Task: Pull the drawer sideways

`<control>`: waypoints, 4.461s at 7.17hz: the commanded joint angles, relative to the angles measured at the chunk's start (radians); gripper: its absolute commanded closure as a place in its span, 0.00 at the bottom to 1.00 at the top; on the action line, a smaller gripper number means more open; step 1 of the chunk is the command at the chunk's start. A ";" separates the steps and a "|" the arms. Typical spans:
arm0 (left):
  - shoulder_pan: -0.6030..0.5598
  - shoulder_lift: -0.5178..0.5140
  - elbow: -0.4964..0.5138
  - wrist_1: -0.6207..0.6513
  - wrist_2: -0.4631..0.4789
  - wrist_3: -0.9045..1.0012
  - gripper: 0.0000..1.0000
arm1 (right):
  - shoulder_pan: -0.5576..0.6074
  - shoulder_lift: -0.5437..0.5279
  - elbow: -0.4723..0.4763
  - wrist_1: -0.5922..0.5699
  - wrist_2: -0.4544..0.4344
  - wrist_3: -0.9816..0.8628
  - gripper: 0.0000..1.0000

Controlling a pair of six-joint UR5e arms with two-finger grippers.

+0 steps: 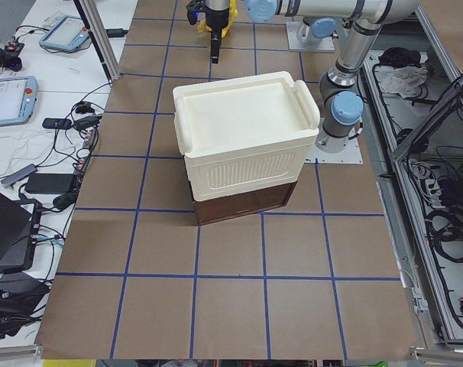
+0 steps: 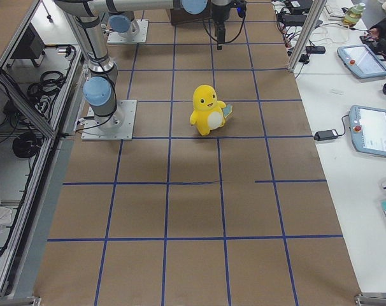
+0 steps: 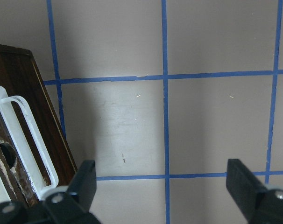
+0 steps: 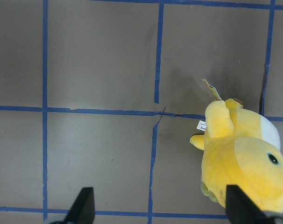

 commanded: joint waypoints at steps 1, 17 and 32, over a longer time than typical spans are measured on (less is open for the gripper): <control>0.001 -0.001 -0.001 -0.005 0.001 -0.002 0.00 | 0.000 0.000 0.000 0.000 0.000 0.000 0.00; -0.036 -0.128 -0.133 0.144 0.238 -0.255 0.00 | 0.000 0.000 0.000 0.000 0.000 0.000 0.00; -0.059 -0.403 -0.175 0.127 0.782 -0.677 0.17 | 0.000 0.000 0.000 0.000 0.000 0.000 0.00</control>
